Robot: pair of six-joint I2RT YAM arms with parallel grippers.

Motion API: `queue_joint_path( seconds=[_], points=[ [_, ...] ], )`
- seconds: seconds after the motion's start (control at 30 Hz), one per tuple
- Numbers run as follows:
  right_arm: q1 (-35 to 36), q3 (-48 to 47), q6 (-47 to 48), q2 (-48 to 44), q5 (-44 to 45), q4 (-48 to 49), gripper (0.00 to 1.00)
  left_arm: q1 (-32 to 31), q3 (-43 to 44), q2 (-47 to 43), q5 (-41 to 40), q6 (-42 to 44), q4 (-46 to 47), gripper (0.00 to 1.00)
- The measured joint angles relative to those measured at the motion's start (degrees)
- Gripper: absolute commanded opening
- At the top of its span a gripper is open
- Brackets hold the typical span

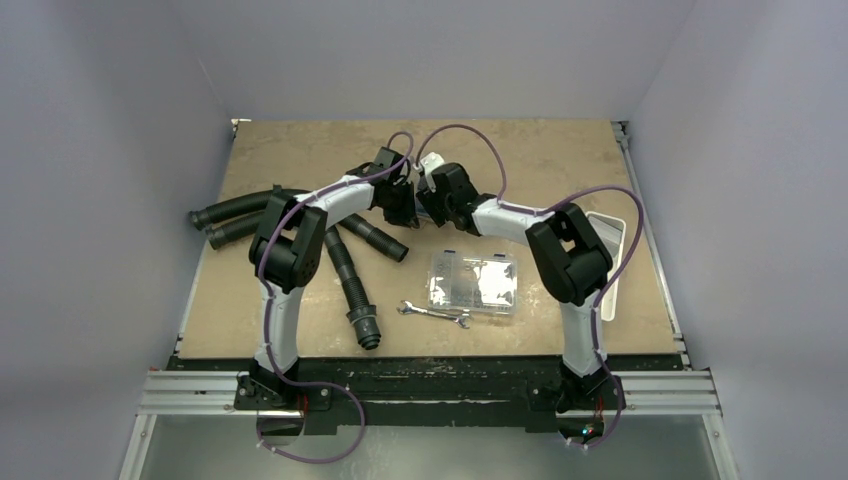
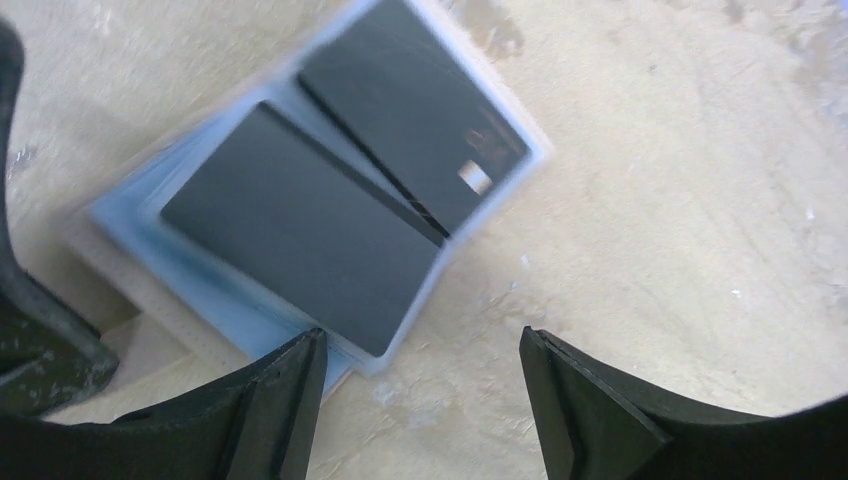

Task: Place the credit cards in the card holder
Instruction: Open the card holder at the center of the board.

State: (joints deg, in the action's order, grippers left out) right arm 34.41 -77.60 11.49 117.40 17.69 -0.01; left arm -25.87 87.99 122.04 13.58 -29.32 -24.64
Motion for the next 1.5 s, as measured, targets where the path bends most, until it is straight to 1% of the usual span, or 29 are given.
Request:
queue_joint_path(
  seconds=[0.17,0.23,0.3,0.37,0.5,0.57,0.6,0.63,0.7,0.8,0.97,1.07,1.1,1.13,1.17,1.3,1.4,1.5],
  points=[
    [-0.31,0.09,-1.07,0.0,3.85,6.29,0.79,0.0,0.0,0.02,-0.04,0.09,0.46,0.0],
    [-1.14,-0.07,-2.4,0.0,3.76,8.48,0.79,0.0,0.02,0.04,-0.02,0.39,0.22,0.0],
    [-2.86,-1.4,-5.9,0.17,1.99,8.66,0.79,0.0,0.02,0.04,0.15,0.46,0.07,0.0],
    [-6.01,-6.27,-11.45,1.9,-1.77,7.04,0.79,0.0,0.02,0.04,0.24,0.48,0.0,0.0],
    [-12.79,-21.35,-20.39,8.24,-11.52,0.7,0.79,0.0,0.15,0.13,0.52,0.74,-0.17,0.0],
    [-15.13,-25.27,-22.71,9.51,-14.34,-3.04,0.79,0.0,0.35,0.24,0.79,1.29,-0.28,0.0],
    [-15.96,-25.66,-23.5,9.44,-15.47,-4.68,0.79,-0.02,0.37,0.24,0.94,1.49,-0.26,0.0],
    [-16.37,-25.4,-23.98,9.05,-16.11,-6.03,0.79,-0.02,0.39,0.26,1.11,1.75,-0.28,0.0],
    [-16.48,-21.73,-24.57,7.02,-17.94,-7.32,0.78,-0.11,0.42,0.33,1.81,2.49,-0.26,0.0],
    [-15.91,-15.32,-25.42,3.8,-22.25,-9.46,0.73,-0.83,0.74,0.66,3.26,4.48,-0.39,0.0],
    [-15.54,-9.94,-28.24,2.05,-31.45,-9.42,0.59,-3.37,1.84,1.95,7.48,7.41,0.09,0.0],
    [-15.63,-8.98,-29.94,2.1,-34.4,-9.73,0.48,-4.42,1.84,2.14,9.22,8.79,0.0,0.0],
    [-15.65,-8.92,-30.36,2.1,-35.08,-9.73,0.47,-4.63,1.84,2.14,9.49,9.22,-0.07,0.0],
    [-15.69,-8.85,-30.69,2.1,-35.58,-9.64,0.48,-4.76,1.84,2.14,9.75,9.68,-0.17,0.0],
    [-15.69,-8.61,-30.97,2.1,-36.11,-9.25,0.52,-4.81,1.84,2.14,9.84,10.14,-0.24,0.0],
    [-15.52,-3.87,-29.14,0.5,-36.57,-8.15,0.68,-4.81,3.3,2.69,9.03,12.5,-2.1,0.0],
    [-14.4,0.68,-24.96,-2.86,-34.47,-8.7,0.72,-4.81,4.0,2.8,8.02,13.55,-3.1,0.0],
    [-11.67,2.93,-19.71,-6.51,-28.22,-9.53,0.75,-4.76,4.28,2.8,7.39,13.97,-3.65,0.0]
  ],
)
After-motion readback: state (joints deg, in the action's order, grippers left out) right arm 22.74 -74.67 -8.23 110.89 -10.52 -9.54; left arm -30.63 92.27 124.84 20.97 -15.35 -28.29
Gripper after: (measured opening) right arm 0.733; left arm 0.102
